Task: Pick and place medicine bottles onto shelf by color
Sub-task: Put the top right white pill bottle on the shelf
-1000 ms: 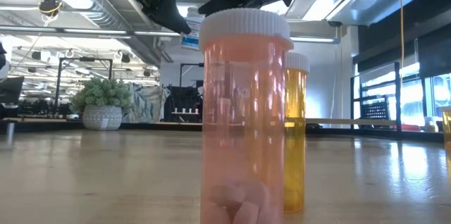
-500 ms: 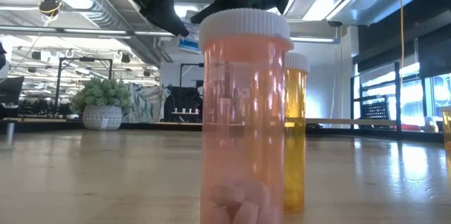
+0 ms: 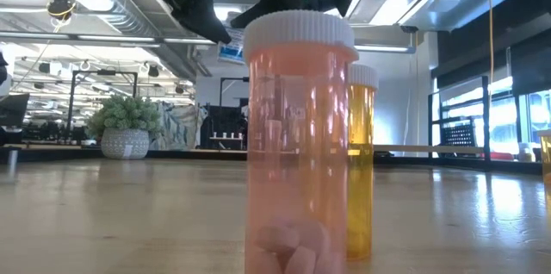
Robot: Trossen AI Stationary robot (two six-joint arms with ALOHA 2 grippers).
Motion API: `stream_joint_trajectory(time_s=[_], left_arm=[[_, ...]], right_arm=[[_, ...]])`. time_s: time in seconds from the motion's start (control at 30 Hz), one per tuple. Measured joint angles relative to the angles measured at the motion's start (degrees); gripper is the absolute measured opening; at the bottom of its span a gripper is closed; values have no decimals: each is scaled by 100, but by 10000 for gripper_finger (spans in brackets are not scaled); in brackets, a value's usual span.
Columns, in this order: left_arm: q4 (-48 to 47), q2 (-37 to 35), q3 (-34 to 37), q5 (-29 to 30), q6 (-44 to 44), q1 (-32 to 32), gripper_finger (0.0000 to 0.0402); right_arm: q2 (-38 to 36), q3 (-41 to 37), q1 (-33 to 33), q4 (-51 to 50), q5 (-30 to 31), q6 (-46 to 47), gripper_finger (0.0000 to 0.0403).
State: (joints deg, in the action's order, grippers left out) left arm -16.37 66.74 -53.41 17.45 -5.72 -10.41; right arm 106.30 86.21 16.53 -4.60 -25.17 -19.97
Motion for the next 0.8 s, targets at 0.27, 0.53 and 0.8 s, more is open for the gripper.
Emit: stream_joint_trajectory(time_s=[0.27, 0.53, 0.8], left_arm=[[-8, 0, 0, -11, 92, -7, 145], [-37, 0, -2, 0, -54, -7, 159], [-61, 0, -2, -120, -181, 39, 162]], right_arm=[[2, 0, 0, 7, 0, 22, 178], [2, 0, 0, 15, 24, 35, 177], [4, -2, -4, -13, 10, 148, 175]])
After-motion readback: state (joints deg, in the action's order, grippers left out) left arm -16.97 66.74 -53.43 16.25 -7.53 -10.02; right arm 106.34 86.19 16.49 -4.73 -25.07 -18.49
